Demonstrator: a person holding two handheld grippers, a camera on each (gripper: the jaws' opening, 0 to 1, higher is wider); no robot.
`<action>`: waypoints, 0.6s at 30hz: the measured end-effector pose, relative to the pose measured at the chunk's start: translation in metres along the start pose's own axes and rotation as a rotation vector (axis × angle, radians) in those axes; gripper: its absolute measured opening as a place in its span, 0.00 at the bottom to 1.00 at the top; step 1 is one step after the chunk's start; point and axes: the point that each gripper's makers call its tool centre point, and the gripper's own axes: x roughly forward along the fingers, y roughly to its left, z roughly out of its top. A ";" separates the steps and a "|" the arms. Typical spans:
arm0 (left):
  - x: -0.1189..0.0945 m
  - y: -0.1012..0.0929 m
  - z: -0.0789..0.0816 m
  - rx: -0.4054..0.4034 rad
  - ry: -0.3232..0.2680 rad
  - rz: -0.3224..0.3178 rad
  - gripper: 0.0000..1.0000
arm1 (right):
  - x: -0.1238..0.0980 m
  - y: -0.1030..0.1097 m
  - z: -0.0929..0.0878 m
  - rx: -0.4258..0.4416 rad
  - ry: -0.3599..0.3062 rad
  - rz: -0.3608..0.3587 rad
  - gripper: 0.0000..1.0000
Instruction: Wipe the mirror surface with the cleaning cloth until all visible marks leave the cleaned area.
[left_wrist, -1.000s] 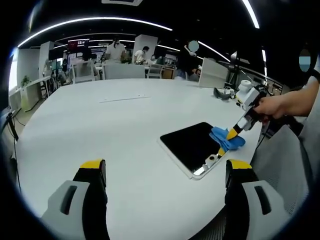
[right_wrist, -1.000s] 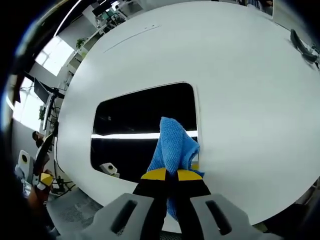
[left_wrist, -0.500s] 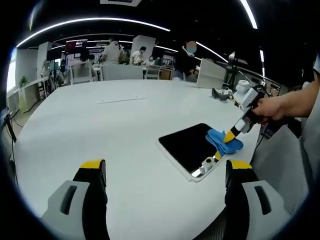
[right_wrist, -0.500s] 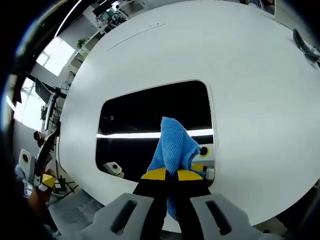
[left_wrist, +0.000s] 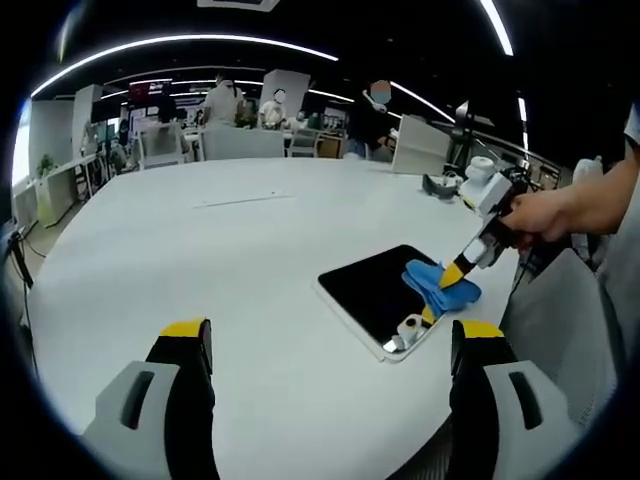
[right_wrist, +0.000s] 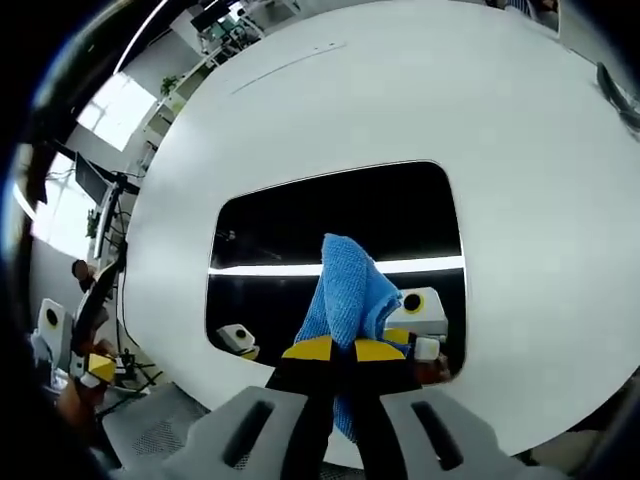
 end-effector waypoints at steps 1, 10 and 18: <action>0.000 0.000 0.001 -0.001 -0.002 0.000 0.99 | 0.001 0.002 -0.001 -0.001 0.000 0.003 0.00; -0.003 0.000 -0.003 -0.005 -0.001 0.002 0.99 | 0.005 0.019 -0.003 -0.029 0.000 0.011 0.00; -0.006 0.000 -0.008 -0.011 0.007 0.012 0.99 | 0.008 0.031 -0.004 -0.042 0.000 0.031 0.00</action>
